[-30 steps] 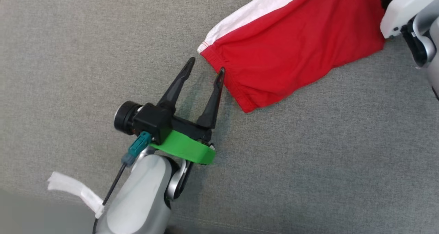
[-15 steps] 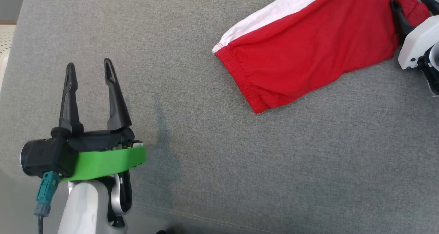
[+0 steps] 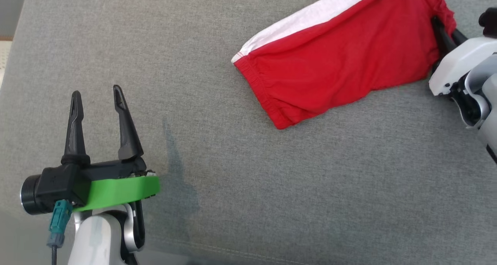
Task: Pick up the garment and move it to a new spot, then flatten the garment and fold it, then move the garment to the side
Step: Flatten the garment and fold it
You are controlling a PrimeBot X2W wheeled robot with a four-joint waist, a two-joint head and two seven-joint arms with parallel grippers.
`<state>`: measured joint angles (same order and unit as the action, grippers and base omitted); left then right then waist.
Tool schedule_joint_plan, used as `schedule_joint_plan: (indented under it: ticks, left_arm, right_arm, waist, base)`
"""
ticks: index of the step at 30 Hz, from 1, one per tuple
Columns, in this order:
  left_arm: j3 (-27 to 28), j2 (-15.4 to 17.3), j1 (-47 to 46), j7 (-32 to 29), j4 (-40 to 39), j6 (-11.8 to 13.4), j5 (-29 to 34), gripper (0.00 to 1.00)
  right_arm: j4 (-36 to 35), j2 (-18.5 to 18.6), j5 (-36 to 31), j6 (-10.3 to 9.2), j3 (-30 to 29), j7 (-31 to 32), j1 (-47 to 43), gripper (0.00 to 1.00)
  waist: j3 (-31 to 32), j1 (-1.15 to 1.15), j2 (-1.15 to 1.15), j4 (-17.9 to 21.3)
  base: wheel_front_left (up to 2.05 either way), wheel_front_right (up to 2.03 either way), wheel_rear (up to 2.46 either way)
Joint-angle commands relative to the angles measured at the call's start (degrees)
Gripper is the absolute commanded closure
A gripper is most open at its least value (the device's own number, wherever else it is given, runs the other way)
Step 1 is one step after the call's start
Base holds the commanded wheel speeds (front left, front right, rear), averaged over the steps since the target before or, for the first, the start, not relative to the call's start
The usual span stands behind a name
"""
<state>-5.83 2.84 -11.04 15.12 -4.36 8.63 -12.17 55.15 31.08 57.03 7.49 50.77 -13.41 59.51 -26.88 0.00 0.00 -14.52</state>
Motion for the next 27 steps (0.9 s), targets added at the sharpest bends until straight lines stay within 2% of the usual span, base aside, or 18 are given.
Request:
schedule_joint_plan:
  ticks: [1,5,11,18,21,27]
  left_arm:
    - [0.48,0.14,1.14,-0.02,0.42,-0.40,0.71,0.00]
    - [1.59,0.14,1.97,-0.02,1.32,-1.57,1.87,0.00]
    - [3.42,0.14,3.57,-0.02,2.30,-3.32,3.81,0.00]
    - [5.32,0.15,5.08,-0.02,2.85,-4.54,4.66,0.00]
    - [5.73,0.15,5.37,-0.02,2.84,-4.77,4.63,0.00]
    - [6.07,0.15,5.60,-0.02,3.64,-5.50,4.25,0.00]
  right_arm:
    - [-0.40,0.14,1.04,-0.01,-0.41,-0.79,-2.60,1.00]
    - [-4.43,0.83,1.71,-0.02,-3.40,-1.70,-7.00,1.00]
    - [-13.25,1.31,-2.41,-0.03,-15.79,-1.79,-18.37,1.00]
    - [-19.83,-1.21,-8.02,-0.02,-29.27,-1.77,-32.70,1.00]
    - [-21.57,-2.60,-10.36,-0.01,-31.59,-1.78,-35.15,1.00]
    - [-27.01,-6.81,-14.61,-0.01,-34.65,-1.78,-33.96,1.00]
  waist:
    - [2.54,0.00,0.00,2.61]
    - [5.11,0.00,0.00,5.84]
    - [8.05,0.00,0.00,10.52]
    - [10.45,0.00,0.00,13.42]
    - [10.66,0.00,0.00,14.10]
    - [11.61,0.00,0.00,14.04]
  base:
    - [0.00,0.00,0.00]
    - [0.00,0.00,0.00]
    - [0.00,0.00,0.00]
    - [0.00,0.00,0.00]
    - [0.00,0.00,0.00]
    - [0.00,0.00,0.00]
